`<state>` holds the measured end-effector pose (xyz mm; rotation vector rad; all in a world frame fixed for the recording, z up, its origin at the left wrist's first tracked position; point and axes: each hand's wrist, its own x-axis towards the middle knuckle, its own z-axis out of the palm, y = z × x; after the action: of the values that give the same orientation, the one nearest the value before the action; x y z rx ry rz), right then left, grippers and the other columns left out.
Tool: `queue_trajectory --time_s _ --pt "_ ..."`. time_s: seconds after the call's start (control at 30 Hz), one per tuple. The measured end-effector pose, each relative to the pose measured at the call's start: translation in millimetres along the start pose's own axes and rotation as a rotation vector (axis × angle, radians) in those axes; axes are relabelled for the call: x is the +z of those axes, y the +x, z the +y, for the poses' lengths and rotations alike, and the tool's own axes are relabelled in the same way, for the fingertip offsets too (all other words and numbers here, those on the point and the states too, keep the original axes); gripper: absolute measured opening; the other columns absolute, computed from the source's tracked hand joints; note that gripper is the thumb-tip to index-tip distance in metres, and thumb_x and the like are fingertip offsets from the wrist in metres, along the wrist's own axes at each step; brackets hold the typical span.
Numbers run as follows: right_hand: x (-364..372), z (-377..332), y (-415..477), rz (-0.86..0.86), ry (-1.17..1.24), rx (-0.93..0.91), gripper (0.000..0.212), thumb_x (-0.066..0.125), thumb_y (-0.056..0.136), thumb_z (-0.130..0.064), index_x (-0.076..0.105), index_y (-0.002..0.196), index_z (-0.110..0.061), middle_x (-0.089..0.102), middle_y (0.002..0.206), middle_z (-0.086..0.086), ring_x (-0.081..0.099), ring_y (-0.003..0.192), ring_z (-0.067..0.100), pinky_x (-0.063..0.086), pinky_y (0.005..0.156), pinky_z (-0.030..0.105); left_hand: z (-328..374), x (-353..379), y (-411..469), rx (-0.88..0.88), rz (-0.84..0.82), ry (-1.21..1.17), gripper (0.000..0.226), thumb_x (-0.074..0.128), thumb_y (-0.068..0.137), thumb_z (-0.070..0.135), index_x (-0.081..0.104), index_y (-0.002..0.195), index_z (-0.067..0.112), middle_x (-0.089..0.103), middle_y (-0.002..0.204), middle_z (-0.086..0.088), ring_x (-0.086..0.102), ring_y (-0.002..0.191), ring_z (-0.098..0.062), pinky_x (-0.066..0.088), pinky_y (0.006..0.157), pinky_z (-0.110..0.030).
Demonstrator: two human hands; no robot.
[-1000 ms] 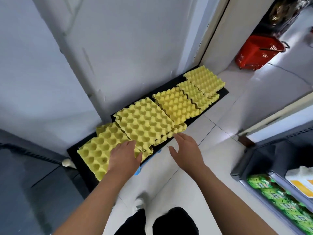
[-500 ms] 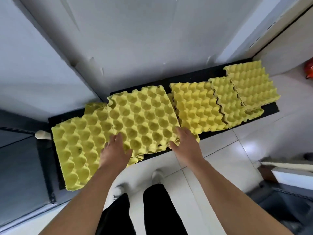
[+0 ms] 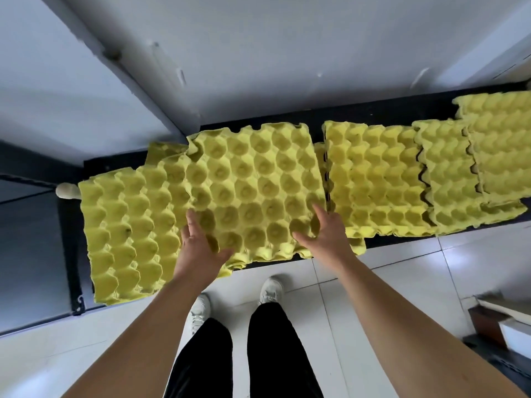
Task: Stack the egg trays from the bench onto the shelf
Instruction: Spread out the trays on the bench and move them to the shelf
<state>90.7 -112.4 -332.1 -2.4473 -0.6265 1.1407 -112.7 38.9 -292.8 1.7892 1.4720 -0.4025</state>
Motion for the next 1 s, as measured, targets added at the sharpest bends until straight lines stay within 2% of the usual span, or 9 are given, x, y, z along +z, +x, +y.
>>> queue_trajectory --time_s 0.17,0.23,0.33,0.47,0.6,0.7,0.87,0.93,1.0 --pt "-5.3 -10.9 -9.7 0.111 0.057 -0.068 0.079 0.066 0.073 -0.056 0.033 0.14 -0.029 0.04 0.126 0.012 0.03 0.122 0.026 0.042 0.093 0.044 4.3 -0.4 -7.9 0.062 0.079 -0.129 0.121 0.077 0.077 0.039 -0.019 0.15 0.025 0.014 0.152 -0.008 0.049 0.12 -0.038 0.047 0.094 -0.045" --pt "-7.7 -17.4 -17.8 0.131 0.08 -0.082 0.078 0.068 0.076 -0.052 0.033 0.141 -0.027 0.034 0.129 0.01 0.032 0.123 0.027 0.043 0.095 0.046 4.2 -4.3 -11.8 0.07 0.113 -0.175 0.122 0.078 0.076 0.039 -0.017 0.151 0.024 0.013 0.153 -0.009 0.042 0.129 -0.038 0.043 0.1 -0.048" --pt "-5.8 -32.3 -31.9 0.14 0.108 -0.117 0.078 0.069 0.076 -0.051 0.034 0.14 -0.024 0.027 0.131 0.007 0.039 0.121 0.032 0.046 0.094 0.047 -3.8 -16.8 -18.9 0.038 0.148 -0.226 0.124 0.079 0.075 0.039 -0.017 0.151 0.023 0.002 0.16 -0.009 0.024 0.142 -0.037 0.033 0.109 -0.05" --pt "14.9 -61.1 -48.9 0.115 0.093 -0.189 0.08 0.073 0.076 -0.046 0.034 0.14 -0.018 0.025 0.135 0.01 0.04 0.123 0.033 0.045 0.098 0.043 -38.3 -41.3 -28.2 -0.019 0.189 -0.232 0.119 0.079 0.075 0.039 -0.009 0.153 0.019 0.005 0.16 -0.008 0.029 0.14 -0.035 0.034 0.105 -0.049" --pt "48.5 -92.0 -65.3 0.072 0.078 -0.233 0.079 0.072 0.078 -0.044 0.034 0.141 -0.016 0.025 0.132 0.006 0.041 0.12 0.029 0.045 0.098 0.039 -89.6 -62.8 -30.7 -0.113 0.186 -0.256 0.117 0.08 0.072 0.043 -0.003 0.153 0.025 0.013 0.158 -0.009 0.033 0.137 -0.034 0.037 0.102 -0.05" --pt "78.0 -109.5 -74.7 0.049 0.068 -0.254 0.078 0.072 0.079 -0.041 0.034 0.141 -0.013 0.025 0.131 0.008 0.042 0.118 0.029 0.044 0.098 0.037 -123.5 -74.6 -29.9 -0.149 0.181 -0.282 0.118 0.08 0.07 0.045 -0.003 0.153 0.027 0.013 0.158 -0.008 0.027 0.141 -0.03 0.035 0.105 -0.05" --pt "123.9 -123.4 -81.3 0.037 0.054 -0.281 0.075 0.072 0.08 -0.037 0.036 0.14 -0.009 0.028 0.131 0.01 0.047 0.107 0.022 0.048 0.093 0.035 -170.9 -87.3 -18.8 -0.115 0.166 -0.337 0.109 0.081 0.07 0.043 0.009 0.151 0.026 0.027 0.145 -0.005 0.039 0.127 -0.026 0.041 0.087 -0.04" --pt "138.0 -126.7 -81.5 0.035 0.045 -0.278 0.076 0.072 0.081 -0.037 0.035 0.141 -0.009 0.028 0.134 0.01 0.045 0.106 0.016 0.044 0.089 0.025 -187.3 -90.1 -9.8 -0.104 0.12 -0.328 0.109 0.081 0.069 0.047 0.01 0.149 0.029 0.027 0.142 -0.004 0.041 0.122 -0.025 0.045 0.087 -0.043" --pt "142.0 -127.5 -82.2 0.0 0.041 -0.259 0.079 0.07 0.082 -0.038 0.029 0.144 -0.013 0.025 0.14 0.008 0.041 0.109 0.011 0.033 0.086 0.014 -192.6 -89.8 -4.8 -0.099 0.074 -0.311 0.107 0.08 0.071 0.046 0.008 0.148 0.034 0.024 0.143 -0.005 0.046 0.112 -0.025 0.048 0.084 -0.042"
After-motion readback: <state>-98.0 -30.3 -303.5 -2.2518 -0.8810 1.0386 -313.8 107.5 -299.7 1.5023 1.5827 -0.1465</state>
